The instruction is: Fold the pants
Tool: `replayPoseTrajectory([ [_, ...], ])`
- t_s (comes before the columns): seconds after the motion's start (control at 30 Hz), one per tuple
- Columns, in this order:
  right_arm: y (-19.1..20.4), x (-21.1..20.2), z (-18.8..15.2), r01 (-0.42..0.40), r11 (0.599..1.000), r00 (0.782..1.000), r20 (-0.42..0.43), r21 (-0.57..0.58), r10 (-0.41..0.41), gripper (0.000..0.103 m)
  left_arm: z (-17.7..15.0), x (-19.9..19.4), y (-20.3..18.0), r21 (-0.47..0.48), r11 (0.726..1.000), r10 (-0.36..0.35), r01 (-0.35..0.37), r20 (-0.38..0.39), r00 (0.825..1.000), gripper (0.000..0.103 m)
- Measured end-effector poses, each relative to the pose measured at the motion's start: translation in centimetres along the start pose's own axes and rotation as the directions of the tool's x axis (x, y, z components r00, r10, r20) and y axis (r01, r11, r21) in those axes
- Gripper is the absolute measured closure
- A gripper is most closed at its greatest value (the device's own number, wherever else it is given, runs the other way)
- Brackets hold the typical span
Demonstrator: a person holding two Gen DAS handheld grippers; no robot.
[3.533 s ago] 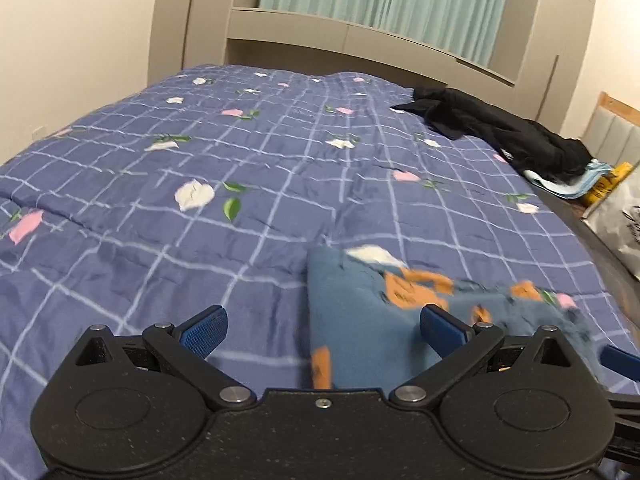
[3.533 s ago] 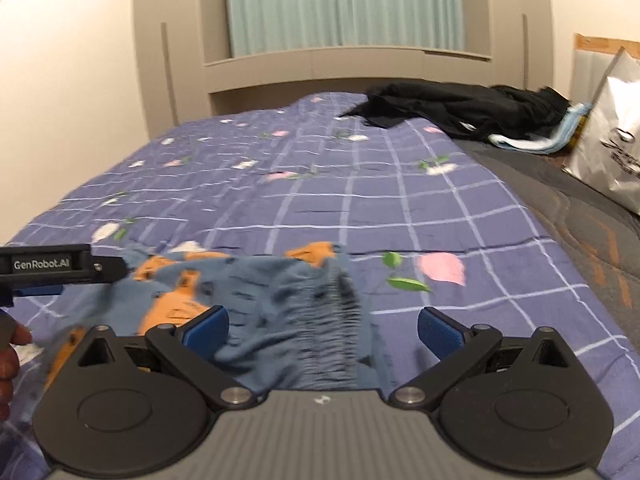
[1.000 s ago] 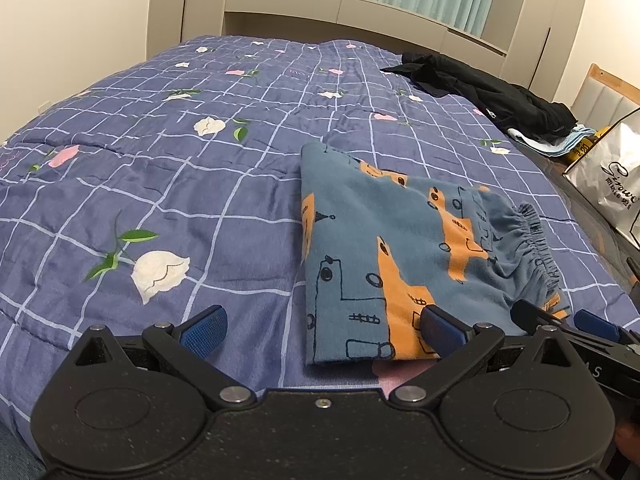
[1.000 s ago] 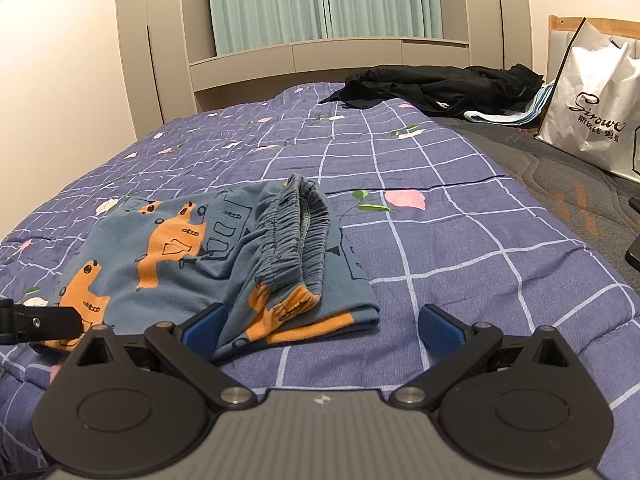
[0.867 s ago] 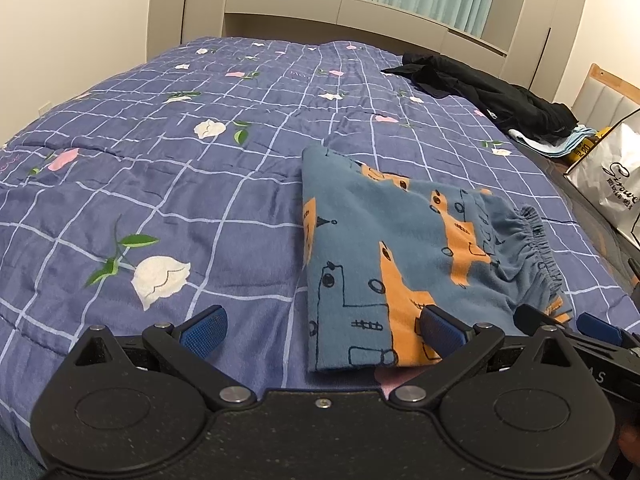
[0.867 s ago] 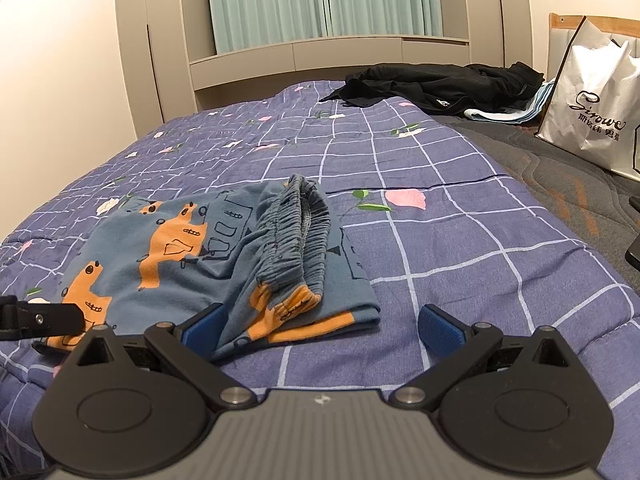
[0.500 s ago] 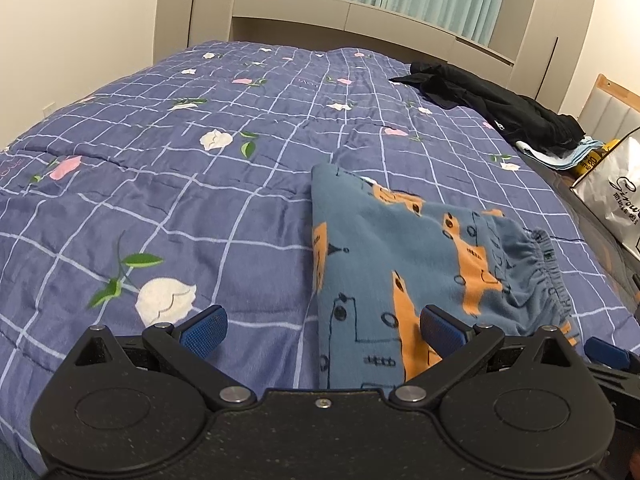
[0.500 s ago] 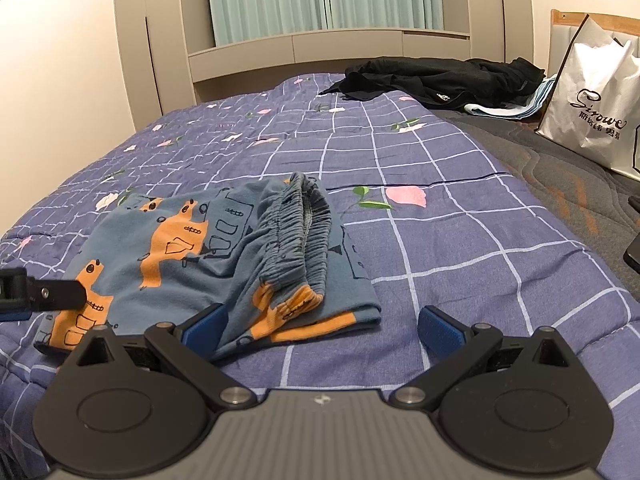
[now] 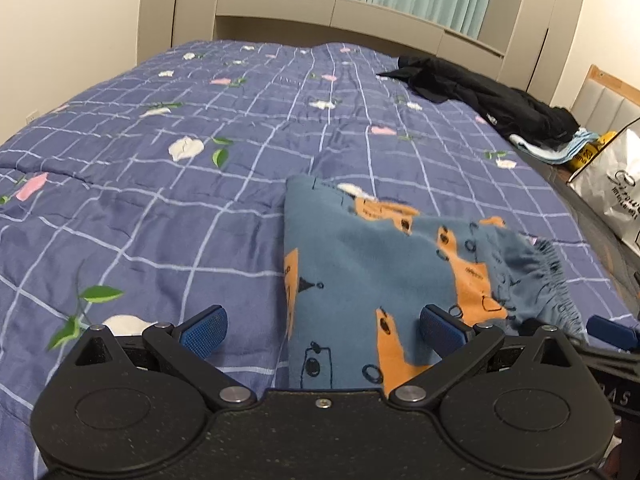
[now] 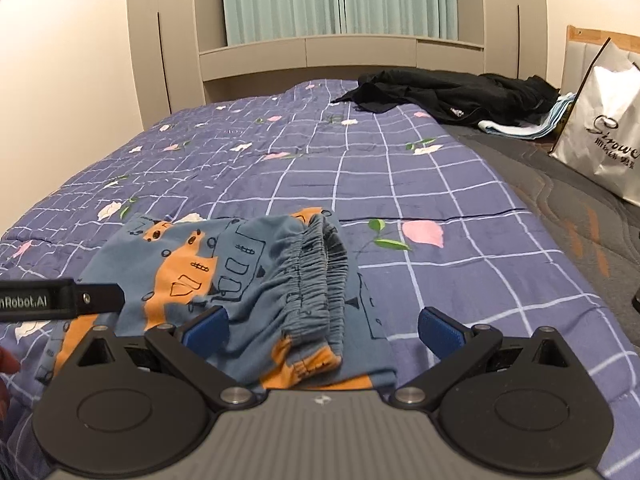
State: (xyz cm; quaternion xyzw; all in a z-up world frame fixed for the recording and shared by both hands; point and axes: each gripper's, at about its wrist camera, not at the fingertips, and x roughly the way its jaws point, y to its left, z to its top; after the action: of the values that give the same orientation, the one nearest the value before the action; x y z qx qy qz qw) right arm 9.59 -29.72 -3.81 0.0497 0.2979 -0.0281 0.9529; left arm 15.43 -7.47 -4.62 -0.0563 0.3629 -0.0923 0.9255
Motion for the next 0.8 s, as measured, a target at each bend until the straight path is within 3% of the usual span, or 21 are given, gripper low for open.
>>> replayPoseTrajectory([
  [0.57, -0.8, 1.6, -0.5, -0.031, 0.999, 0.999, -0.034, 0.036, 0.033, 0.0, -0.7, 0.8, 0.5, -0.024, 1.0, -0.009, 0.009, -0.017, 1.0, 0.0],
  [0.8, -1.3, 1.4, -0.9, -0.067, 0.996, 0.997, -0.023, 0.066, 0.069, 0.0, -0.3, 1.0, 0.0, -0.015, 1.0, 0.026, -0.027, -0.052, 0.998, 0.0],
])
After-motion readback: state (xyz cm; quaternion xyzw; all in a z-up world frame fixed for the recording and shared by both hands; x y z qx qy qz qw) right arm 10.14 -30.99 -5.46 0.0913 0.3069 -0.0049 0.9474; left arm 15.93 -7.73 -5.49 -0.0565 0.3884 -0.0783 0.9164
